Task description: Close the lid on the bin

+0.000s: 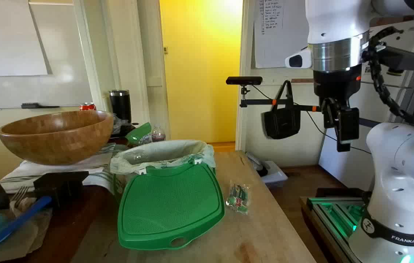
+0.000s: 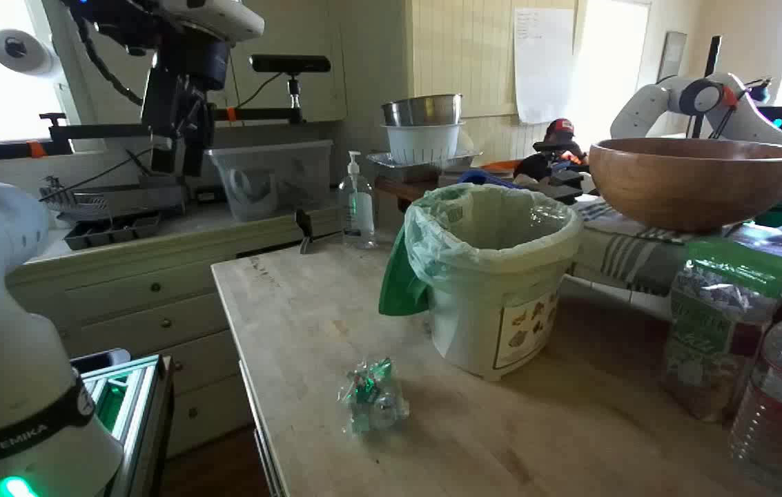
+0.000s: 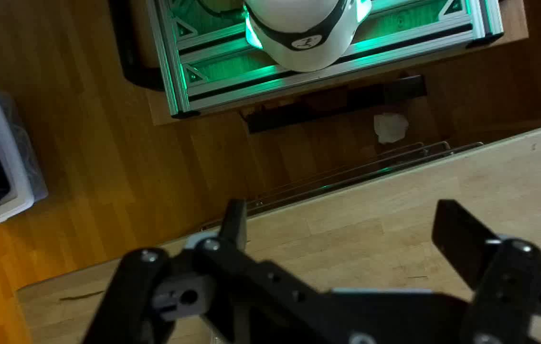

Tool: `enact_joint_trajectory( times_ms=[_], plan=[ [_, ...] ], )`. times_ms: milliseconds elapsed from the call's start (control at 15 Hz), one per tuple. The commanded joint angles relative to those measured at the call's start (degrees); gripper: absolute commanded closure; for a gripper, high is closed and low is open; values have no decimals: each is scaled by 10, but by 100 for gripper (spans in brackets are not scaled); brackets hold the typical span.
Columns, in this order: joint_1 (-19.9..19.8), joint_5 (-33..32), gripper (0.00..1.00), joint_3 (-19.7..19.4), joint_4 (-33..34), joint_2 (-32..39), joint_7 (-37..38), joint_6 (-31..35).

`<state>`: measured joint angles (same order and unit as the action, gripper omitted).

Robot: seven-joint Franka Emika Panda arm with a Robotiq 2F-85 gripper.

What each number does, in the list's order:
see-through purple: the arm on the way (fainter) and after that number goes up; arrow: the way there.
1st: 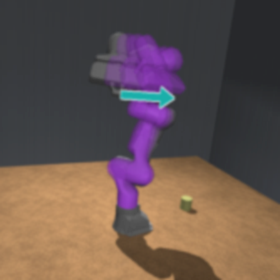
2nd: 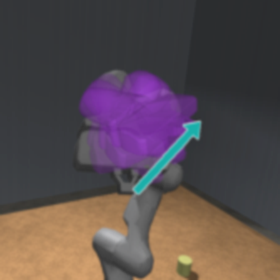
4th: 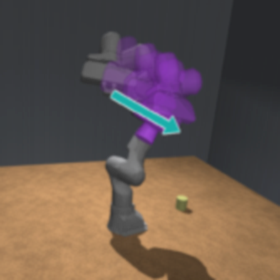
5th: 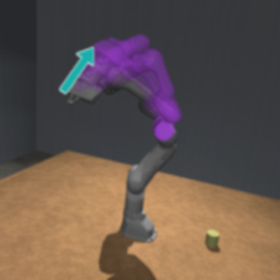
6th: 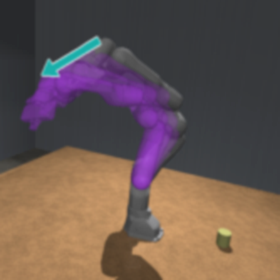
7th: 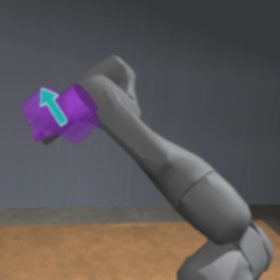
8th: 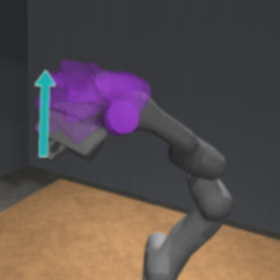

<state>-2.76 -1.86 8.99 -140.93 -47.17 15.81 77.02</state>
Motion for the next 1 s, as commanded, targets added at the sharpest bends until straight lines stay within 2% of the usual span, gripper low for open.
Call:
enact_joint_trajectory(
  times_ms=[0, 400, 467, 667, 933],
  plan=[
    [6, -2, 0, -5, 1, 1, 4, -1],
    [2, -4, 0, -11, 0, 10, 1, 4],
    [-12, -8, 0, -28, -7, 17, 4, 33],
    [-29, -39, 0, -86, -24, 34, -47, 75],
    [-33, -79, 0, -164, -54, 56, -163, 175]
  ],
)
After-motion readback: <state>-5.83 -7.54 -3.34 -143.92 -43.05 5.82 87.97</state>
